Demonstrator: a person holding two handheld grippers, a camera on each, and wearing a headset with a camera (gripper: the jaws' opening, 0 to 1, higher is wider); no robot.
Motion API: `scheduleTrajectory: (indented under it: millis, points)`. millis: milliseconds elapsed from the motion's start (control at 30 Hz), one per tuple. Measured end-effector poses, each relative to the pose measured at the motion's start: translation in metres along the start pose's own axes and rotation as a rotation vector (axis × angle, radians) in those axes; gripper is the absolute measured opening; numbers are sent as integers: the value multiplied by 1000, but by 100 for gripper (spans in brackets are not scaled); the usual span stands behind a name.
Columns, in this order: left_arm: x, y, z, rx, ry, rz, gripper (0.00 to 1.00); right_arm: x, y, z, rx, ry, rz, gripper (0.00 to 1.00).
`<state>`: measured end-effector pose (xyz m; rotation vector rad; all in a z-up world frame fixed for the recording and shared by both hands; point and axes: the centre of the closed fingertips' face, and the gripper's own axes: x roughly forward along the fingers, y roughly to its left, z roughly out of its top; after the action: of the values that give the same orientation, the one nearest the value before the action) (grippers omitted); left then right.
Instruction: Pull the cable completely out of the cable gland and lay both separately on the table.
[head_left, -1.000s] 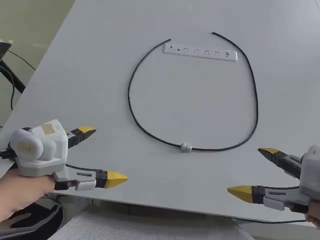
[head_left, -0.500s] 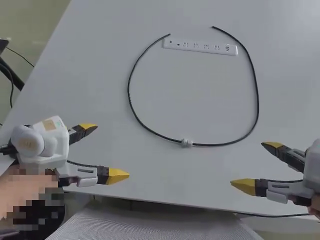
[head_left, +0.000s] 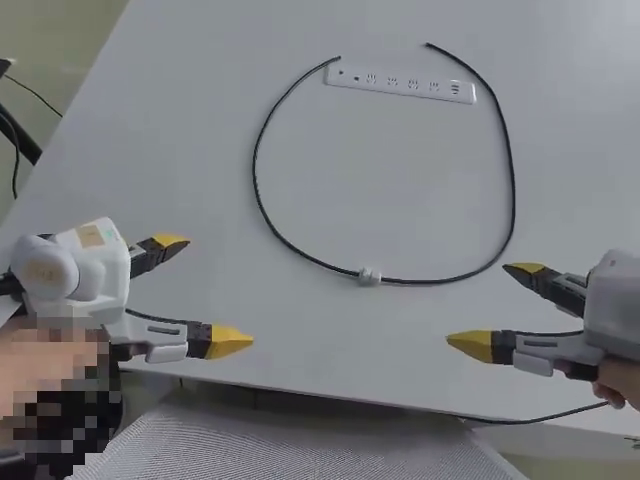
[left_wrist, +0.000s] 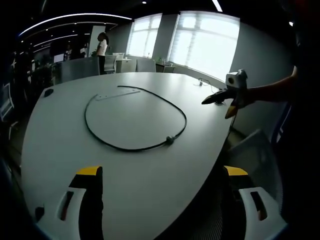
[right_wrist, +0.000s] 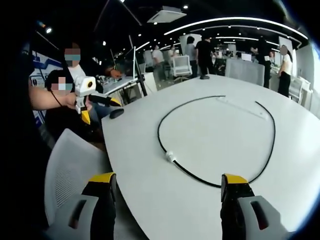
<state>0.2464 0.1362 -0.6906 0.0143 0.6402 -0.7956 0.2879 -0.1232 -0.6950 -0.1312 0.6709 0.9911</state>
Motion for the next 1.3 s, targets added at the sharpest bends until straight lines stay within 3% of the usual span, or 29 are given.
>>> scheduleTrajectory:
  millis: [667,1067,1300]
  points:
    - [2,-4,-5,9,17,-12,99,43,-6,12,-102,84,48,78]
    - [6,-4,-4,13,10,-26,99,67,-10,8,-141,160,95,71]
    - [5,-4,-10,4,18,-29,99,80,-13,4,-158,204,122,67]
